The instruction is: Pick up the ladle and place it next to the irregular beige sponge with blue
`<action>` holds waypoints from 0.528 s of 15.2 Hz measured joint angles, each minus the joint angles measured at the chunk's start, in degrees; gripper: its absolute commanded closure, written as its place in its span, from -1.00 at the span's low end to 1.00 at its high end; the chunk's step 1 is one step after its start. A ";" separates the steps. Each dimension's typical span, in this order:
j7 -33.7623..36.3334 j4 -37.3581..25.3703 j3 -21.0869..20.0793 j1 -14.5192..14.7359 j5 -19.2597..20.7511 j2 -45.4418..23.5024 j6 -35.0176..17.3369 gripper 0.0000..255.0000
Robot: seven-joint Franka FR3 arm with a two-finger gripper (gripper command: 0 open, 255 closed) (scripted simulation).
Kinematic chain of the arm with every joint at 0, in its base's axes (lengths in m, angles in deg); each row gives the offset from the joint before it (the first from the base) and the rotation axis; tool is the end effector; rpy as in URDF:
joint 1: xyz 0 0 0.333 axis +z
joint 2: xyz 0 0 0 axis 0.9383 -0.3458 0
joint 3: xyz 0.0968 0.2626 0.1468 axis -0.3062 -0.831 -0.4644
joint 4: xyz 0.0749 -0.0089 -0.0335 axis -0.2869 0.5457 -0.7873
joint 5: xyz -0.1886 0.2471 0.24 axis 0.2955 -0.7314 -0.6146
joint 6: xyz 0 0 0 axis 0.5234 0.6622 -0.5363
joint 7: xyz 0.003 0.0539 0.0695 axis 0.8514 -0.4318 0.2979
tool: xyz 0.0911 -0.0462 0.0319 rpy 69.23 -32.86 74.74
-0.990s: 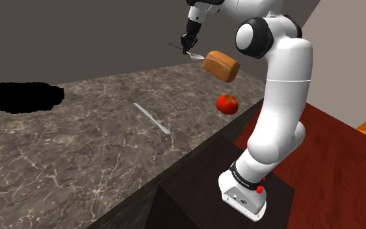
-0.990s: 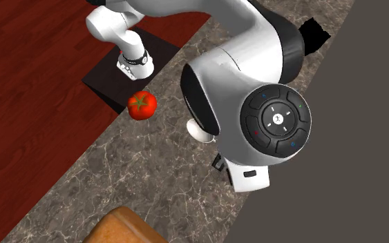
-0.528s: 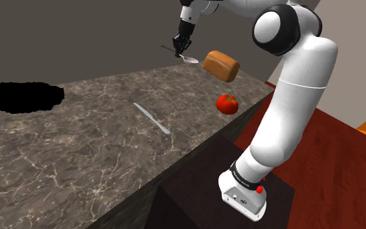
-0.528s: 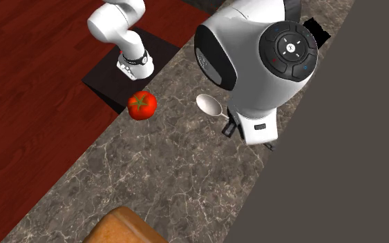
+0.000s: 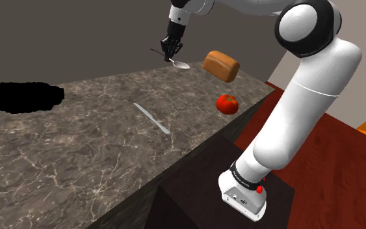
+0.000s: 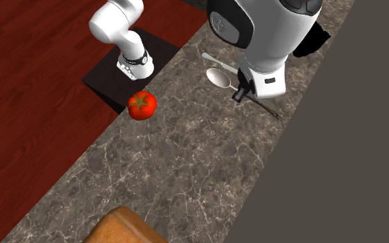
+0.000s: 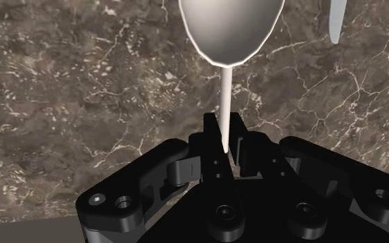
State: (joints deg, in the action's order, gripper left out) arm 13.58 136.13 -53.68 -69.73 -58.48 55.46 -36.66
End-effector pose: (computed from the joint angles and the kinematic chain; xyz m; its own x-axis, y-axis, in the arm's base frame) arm 0.5898 -0.0786 0.4985 0.9980 -0.0582 -0.0256 -0.0608 -0.9914 -0.1156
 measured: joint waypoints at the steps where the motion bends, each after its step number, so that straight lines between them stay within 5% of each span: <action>1: 1.32 0.86 -0.57 0.76 0.11 0.68 -0.36 1.00; 8: 10.42 6.31 -4.79 5.72 0.62 5.15 -2.48 1.00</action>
State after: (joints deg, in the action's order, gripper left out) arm 24.00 142.44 -58.47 -64.01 -57.86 60.61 -39.14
